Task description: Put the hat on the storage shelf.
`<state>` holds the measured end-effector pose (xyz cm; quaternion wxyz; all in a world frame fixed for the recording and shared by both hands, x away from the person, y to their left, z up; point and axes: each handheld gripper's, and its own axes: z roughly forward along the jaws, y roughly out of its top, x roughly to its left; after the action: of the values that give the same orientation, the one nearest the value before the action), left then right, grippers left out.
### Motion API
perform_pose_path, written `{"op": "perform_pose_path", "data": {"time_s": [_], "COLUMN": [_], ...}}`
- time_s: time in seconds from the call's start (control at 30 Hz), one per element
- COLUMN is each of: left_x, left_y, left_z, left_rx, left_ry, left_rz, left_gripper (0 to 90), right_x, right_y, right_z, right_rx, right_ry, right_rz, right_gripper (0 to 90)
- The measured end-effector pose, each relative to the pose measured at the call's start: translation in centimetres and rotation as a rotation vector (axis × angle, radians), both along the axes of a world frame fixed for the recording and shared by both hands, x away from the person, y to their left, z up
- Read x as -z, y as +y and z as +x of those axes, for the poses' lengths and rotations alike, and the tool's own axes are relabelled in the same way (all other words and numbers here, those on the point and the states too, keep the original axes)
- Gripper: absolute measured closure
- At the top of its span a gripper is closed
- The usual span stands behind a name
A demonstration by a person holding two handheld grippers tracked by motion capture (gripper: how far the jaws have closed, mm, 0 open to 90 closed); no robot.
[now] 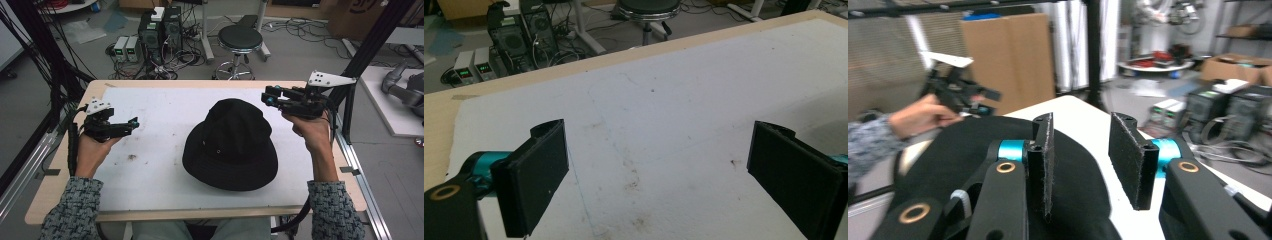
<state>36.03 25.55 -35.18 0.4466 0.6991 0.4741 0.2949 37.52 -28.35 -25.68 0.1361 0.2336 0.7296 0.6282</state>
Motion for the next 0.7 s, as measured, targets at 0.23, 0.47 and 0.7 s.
{"op": "perform_pose_path", "data": {"time_s": [0.23, 0.47, 0.7], "left_x": [-0.1, 0.1, 0.1], "left_y": [-0.1, -0.4, -0.4], "left_z": [0.2, 0.5, 0.4], "left_rx": [0.006, 0.012, 0.011], "left_ry": [-0.004, 0.002, -0.001], "left_rz": [0.001, 0.007, 0.008], "left_gripper": [9.9, 9.9, 9.9], "right_x": [1.0, 2.0, 3.2], "right_y": [-0.8, -1.6, -1.9], "right_z": [0.6, 1.3, 2.3], "right_rx": [0.145, 0.279, 0.408], "right_ry": [-0.001, 0.025, 0.046], "right_rz": [-0.004, -0.039, -0.090], "right_gripper": [52.7, 40.4, 25.4]}}
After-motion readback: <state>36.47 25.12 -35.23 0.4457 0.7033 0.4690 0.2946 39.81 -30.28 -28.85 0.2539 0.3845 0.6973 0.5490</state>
